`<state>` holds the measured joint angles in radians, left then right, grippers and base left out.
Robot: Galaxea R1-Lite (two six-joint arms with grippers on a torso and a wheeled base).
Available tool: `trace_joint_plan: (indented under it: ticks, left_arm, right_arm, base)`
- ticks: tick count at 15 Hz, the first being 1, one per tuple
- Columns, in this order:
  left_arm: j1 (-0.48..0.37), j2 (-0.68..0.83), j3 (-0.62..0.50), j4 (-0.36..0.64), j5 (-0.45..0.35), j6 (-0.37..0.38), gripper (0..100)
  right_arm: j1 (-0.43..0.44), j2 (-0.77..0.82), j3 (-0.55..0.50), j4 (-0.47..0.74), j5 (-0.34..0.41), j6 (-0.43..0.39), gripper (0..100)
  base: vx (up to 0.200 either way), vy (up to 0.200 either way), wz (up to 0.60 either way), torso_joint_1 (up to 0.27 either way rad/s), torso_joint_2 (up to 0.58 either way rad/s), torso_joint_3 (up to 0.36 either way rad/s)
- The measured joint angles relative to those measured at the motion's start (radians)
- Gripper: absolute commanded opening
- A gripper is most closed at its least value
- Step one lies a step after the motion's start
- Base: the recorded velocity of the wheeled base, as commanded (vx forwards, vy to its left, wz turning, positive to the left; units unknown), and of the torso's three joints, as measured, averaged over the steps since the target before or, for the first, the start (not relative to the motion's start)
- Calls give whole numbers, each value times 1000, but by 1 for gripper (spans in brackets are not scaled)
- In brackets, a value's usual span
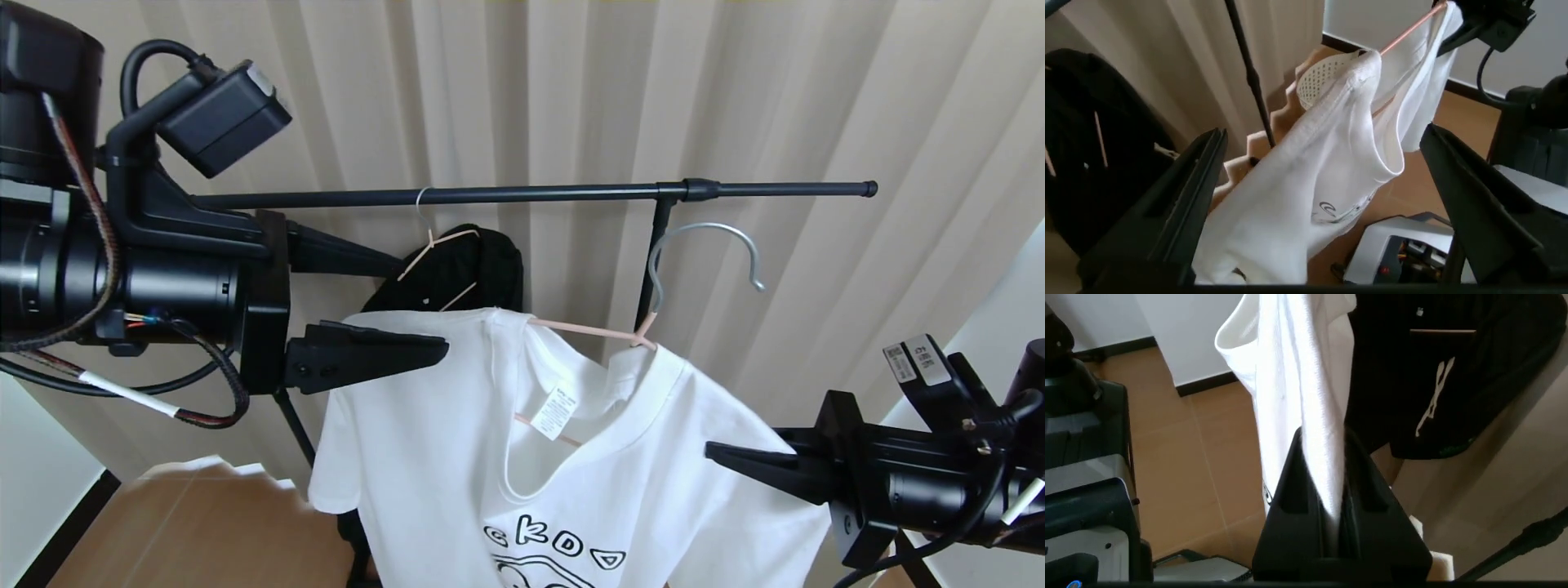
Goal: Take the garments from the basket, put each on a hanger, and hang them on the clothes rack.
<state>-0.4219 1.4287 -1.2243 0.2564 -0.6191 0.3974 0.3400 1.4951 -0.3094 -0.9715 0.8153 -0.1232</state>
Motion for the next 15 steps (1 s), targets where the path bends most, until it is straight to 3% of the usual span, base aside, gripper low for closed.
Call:
trace_joint_plan:
  ticks: [3, 7, 9, 11, 15]
  left_arm:
    - [-2, 28, -10, 8, -92, 73, 100]
    - [-16, 50, -54, 106, -97, 132, 100]
    - [-33, 71, -111, 207, -96, 165, 100]
    - [-54, 93, -135, 229, -96, 221, 100]
    - [-81, 138, -131, 230, -94, 266, 100]
  right_arm:
    - [0, -1, 16, 0, 35, -1, 0]
    - [1, -1, 32, 0, 50, -6, 0]
    - [6, -1, 34, 1, 51, -7, 0]
    - [10, -1, 36, 2, 51, -7, 0]
    - [17, -3, 37, 2, 51, -8, 0]
  base:
    - [0, 0, 0, 0, 0, 0]
    - [0, 0, 0, 0, 0, 0]
    - [0, 0, 0, 0, 0, 0]
    - [0, 0, 0, 0, 0, 0]
    - [0, 0, 0, 0, 0, 0]
